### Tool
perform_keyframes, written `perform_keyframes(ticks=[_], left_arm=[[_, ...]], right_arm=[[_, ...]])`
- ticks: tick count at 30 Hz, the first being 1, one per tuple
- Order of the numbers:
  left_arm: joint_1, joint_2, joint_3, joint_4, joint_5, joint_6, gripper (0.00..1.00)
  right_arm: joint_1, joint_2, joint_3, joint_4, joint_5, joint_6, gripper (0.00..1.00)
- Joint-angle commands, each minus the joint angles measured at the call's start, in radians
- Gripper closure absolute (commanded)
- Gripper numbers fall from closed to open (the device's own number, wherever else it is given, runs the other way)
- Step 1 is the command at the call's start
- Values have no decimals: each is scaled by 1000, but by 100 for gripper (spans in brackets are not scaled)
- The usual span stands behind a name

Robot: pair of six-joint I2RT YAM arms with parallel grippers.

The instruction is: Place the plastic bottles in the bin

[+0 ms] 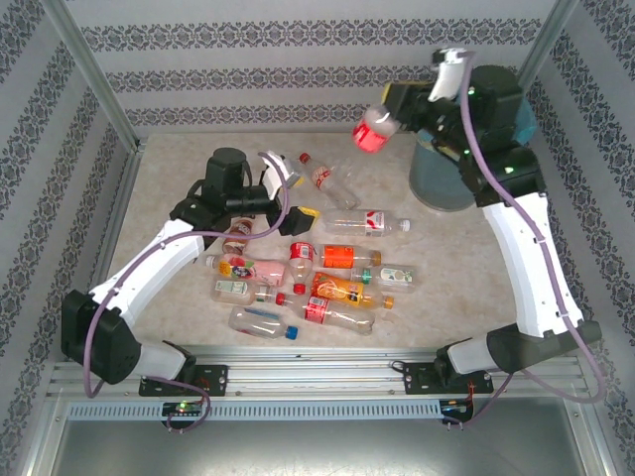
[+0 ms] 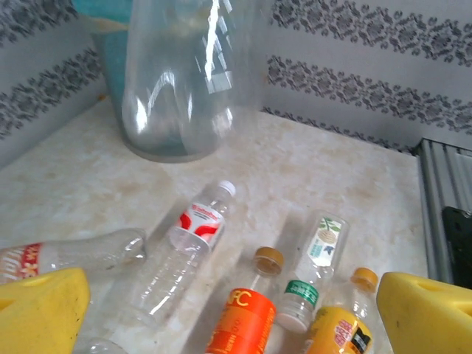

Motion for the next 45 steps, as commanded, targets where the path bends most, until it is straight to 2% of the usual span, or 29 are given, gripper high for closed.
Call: perform_keyframes(ticks=[1, 7, 12, 18, 27, 32, 45], left_arm=[[-2, -49, -22, 133, -68, -41, 0], [-3, -39, -12, 174, -50, -98, 0], [-3, -42, -14, 175, -37, -110, 0], [-3, -43, -23, 188, -45, -124, 0], [-3, -41, -35, 205, -42, -154, 0], [-2, -47, -30, 207, -27, -187, 0], [-11, -57, -28, 179, -18, -193, 0]], right_arm=[[-50, 18, 79, -30, 162, -91, 100], [-137, 111, 249, -41, 367, -213, 100], [-143, 209, 403, -67, 554, -354, 100], [-155, 298, 479, -75, 664, -452, 100], [-158, 389, 452, -107, 688, -428, 100], [-172, 441, 432, -119, 628, -408, 100], [-266, 479, 126, 36, 490, -251, 100]])
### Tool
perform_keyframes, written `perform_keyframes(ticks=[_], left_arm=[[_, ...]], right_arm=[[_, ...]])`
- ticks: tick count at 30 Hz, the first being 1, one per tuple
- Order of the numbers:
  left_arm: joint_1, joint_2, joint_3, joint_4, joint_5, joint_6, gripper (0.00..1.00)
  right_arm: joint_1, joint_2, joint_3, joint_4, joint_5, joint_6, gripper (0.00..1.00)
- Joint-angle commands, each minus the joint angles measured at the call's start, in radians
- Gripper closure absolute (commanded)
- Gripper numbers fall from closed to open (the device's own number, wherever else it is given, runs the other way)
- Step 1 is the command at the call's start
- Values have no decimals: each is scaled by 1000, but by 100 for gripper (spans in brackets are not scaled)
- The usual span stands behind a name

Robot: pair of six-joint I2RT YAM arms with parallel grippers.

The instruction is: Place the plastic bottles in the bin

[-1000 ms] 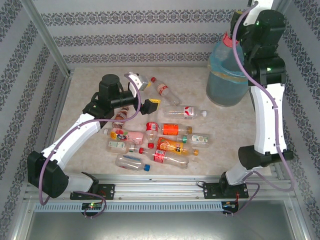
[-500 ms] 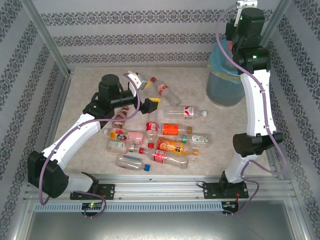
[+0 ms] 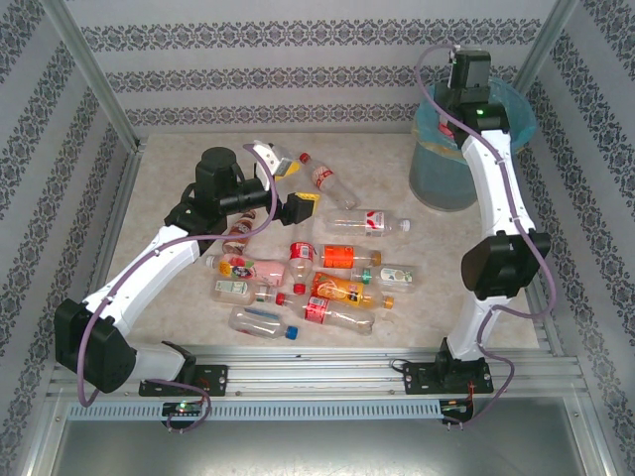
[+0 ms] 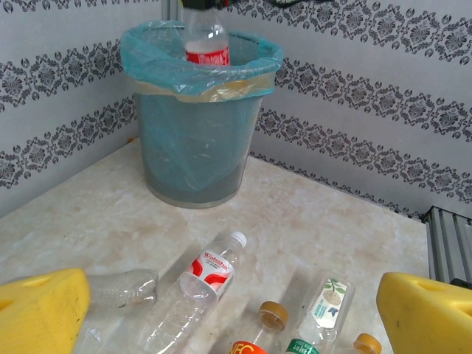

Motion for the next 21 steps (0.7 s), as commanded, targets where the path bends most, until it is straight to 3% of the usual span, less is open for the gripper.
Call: perform_keyframes(ticks=[1, 10, 14, 21], left_arm=[[-13, -21, -4, 12, 25, -1, 0], [-17, -20, -3, -8, 25, 14, 0], [-19, -24, -3, -17, 27, 22, 0], [-19, -24, -1, -17, 31, 20, 0]], right_arm=[[-34, 12, -49, 86, -64, 83, 99], [-73, 62, -73, 87, -169, 123, 86], [-73, 65, -53, 62, -173, 127, 55], [-72, 6, -51, 60, -223, 159, 49]])
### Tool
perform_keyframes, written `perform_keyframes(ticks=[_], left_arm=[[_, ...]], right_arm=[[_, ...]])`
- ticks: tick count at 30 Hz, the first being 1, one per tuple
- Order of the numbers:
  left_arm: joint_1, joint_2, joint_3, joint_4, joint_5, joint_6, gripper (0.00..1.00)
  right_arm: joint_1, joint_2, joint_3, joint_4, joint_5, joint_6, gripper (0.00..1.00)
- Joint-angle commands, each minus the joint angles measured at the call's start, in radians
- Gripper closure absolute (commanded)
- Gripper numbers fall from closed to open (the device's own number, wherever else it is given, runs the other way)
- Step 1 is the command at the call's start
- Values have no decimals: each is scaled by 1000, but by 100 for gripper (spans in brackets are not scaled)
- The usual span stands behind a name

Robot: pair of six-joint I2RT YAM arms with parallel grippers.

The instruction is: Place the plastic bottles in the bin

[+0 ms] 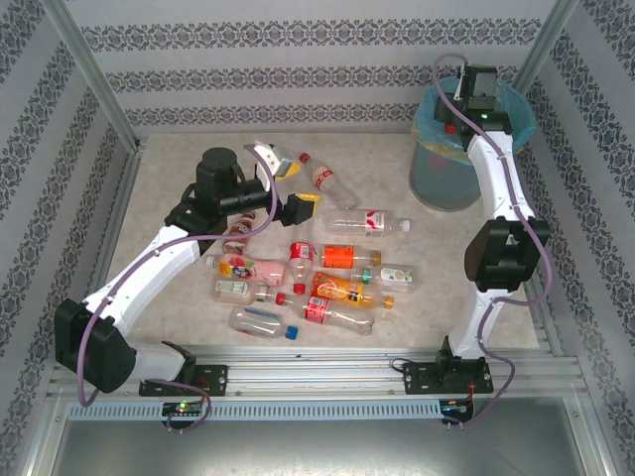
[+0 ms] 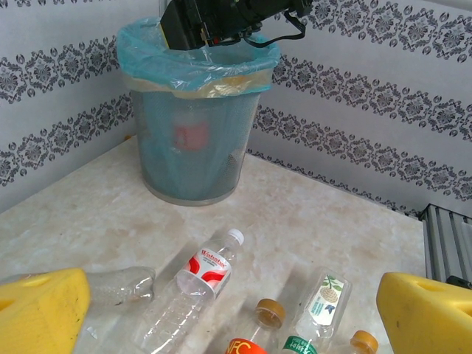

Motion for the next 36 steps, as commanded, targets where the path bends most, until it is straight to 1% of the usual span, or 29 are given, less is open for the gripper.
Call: perform_keyframes(ticks=[1, 9, 15, 18, 22, 23, 24, 26, 29, 32, 36], left_arm=[[-17, -24, 1, -9, 25, 19, 0], [-18, -32, 9, -34, 12, 36, 0], [-21, -32, 51, -147, -66, 85, 0], [-27, -28, 89, -256, -107, 131, 1], [-35, -11, 147, -486, -126, 271, 4], [-37, -2, 161, -541, -149, 297, 5], [-38, 13, 174, -581, -197, 296, 8], [-38, 63, 217, -650, -360, 215, 12], [-37, 147, 288, -798, -508, 104, 12], [-33, 208, 315, -901, -593, 9, 15], [8, 245, 284, -923, -616, -49, 17]], right_arm=[[5, -62, 14, 15, -37, 28, 49], [9, -125, 15, 1, -86, 57, 49], [51, -227, -1, -18, -90, 66, 49], [94, -329, -64, -7, -73, 50, 49], [167, -514, -253, 68, -59, 39, 49], [190, -563, -315, 99, -47, 42, 49], [213, -608, -368, 124, -38, 44, 50], [270, -696, -483, 168, -25, 54, 51], [364, -773, -597, 168, 4, 50, 52], [449, -801, -677, 131, 11, 53, 52], [509, -792, -776, 142, -29, 106, 52]])
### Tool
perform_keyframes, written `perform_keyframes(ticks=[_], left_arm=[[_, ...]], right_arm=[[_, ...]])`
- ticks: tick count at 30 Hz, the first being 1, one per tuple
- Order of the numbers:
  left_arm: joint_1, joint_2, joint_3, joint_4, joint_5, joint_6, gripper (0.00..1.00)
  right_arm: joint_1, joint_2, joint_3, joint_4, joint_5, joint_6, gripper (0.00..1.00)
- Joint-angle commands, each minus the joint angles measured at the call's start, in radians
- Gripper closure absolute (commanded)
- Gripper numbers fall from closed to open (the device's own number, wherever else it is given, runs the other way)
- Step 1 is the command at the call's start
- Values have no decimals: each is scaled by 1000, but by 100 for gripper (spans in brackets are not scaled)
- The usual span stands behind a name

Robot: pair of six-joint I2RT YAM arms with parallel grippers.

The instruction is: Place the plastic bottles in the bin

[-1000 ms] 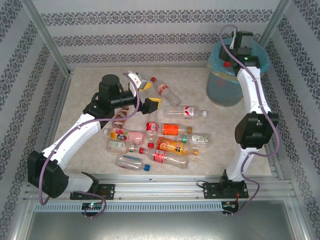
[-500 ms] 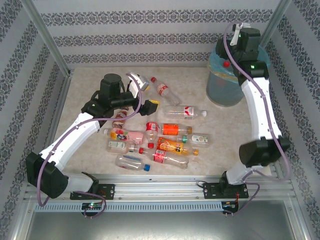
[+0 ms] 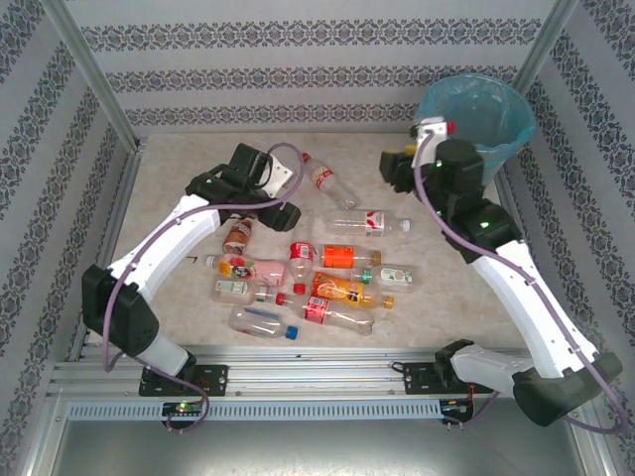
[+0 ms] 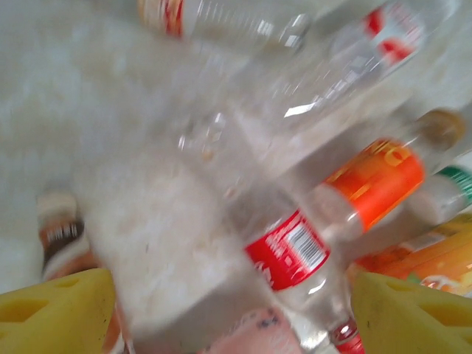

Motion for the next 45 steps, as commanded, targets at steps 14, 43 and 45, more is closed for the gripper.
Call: perform_keyframes(ticks=[14, 43, 45], left_arm=[[180, 328, 240, -148, 143, -171, 28], [52, 637, 309, -43, 281, -371, 26], [51, 650, 327, -43, 271, -375, 27]], right_arm=[[62, 131, -6, 57, -108, 87, 51], [42, 72, -138, 57, -94, 90, 50], [39, 66, -145, 57, -92, 90, 50]])
